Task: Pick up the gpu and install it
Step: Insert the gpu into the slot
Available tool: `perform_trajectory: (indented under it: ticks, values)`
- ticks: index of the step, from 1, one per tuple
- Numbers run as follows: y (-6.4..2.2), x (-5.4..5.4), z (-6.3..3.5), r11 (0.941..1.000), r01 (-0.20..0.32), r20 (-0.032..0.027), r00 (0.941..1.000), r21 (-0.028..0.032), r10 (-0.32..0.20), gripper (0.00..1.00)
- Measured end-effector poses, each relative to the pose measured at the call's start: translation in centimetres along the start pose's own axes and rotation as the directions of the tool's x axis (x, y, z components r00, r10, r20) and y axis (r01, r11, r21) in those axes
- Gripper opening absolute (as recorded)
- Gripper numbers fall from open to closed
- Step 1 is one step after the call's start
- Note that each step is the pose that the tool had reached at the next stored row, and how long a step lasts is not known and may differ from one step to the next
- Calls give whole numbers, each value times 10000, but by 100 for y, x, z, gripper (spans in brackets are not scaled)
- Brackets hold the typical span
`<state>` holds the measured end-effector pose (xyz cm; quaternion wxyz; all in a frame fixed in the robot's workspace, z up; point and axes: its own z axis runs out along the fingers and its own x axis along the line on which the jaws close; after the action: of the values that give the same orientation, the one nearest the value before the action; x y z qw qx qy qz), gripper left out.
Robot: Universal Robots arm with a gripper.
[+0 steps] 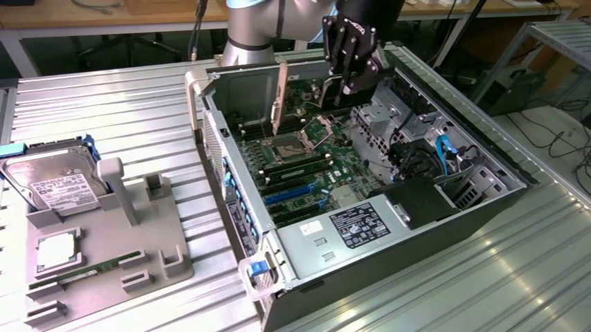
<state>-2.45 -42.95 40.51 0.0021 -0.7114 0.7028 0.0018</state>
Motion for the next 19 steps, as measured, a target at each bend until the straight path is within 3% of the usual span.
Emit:
perform_trajectory:
  ticks: [1, 3, 10, 15, 17, 19]
  values:
    - [0, -25, 3, 10000, -1, 1, 10000, 0, 1, 27]
    - [1, -104, 24, 10000, -1, 79, 10000, 1, 1, 27]
    - [21, -109, 97, 10000, -88, 13, 10000, 7, 88, 27]
    - [54, -108, 138, 9999, -93, 11, 10000, 40, 93, 27]
    - [85, -109, 156, 9999, -92, 11, 10000, 99, 92, 27]
    - [134, -109, 166, 9996, -92, 10, 10000, 284, 91, 27]
